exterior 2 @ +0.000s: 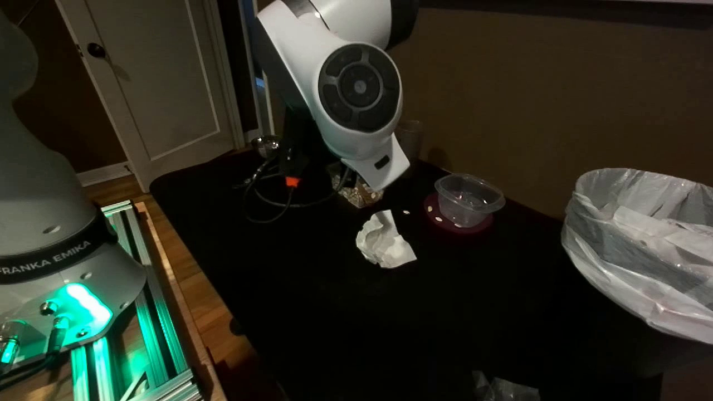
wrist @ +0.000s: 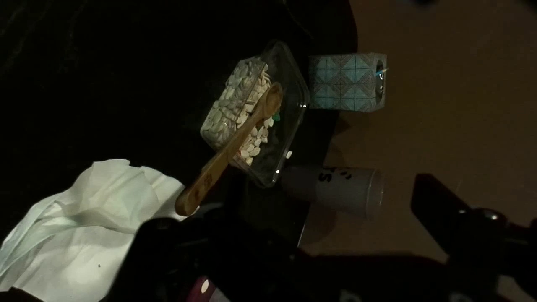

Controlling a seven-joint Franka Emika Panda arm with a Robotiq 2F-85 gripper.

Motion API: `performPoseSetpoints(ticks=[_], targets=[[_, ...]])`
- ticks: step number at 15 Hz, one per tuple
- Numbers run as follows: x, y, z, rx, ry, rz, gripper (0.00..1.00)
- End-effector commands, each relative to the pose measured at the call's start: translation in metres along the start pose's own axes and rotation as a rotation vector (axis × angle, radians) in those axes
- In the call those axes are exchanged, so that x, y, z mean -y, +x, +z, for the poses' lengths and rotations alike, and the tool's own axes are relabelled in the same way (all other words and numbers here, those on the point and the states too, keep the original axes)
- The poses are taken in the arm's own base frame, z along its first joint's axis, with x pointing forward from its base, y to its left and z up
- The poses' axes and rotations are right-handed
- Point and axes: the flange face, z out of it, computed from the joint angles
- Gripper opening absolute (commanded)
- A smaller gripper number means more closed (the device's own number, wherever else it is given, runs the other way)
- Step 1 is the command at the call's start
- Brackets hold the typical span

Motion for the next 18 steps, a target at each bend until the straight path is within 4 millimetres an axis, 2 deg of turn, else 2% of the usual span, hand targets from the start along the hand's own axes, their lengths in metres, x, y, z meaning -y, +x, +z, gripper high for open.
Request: performPoseSetpoints(ticks=[1,4,5,6,9,14,18], targets=[[-0.033,0.005,0.01,-0.045,0.059,-0.016,1.0],[-0.051,0.004,0.026,-0.043,0.067,-0.043,1.0],[-0.038,0.0,0.015,-0.041,0.045,-0.034,1.0],[-0.044,-0.001,0.018,-0.033,0.04,-0.032,1.0],[-0.041,0.0,0.017,-0.035,0.042,-0.037,1.0],[-0.041,0.008,0.027,-0.032,0.124,-0.186,1.0],[-0.045,0.022,0.038,-0.057,0.188,-0.225,1.0]])
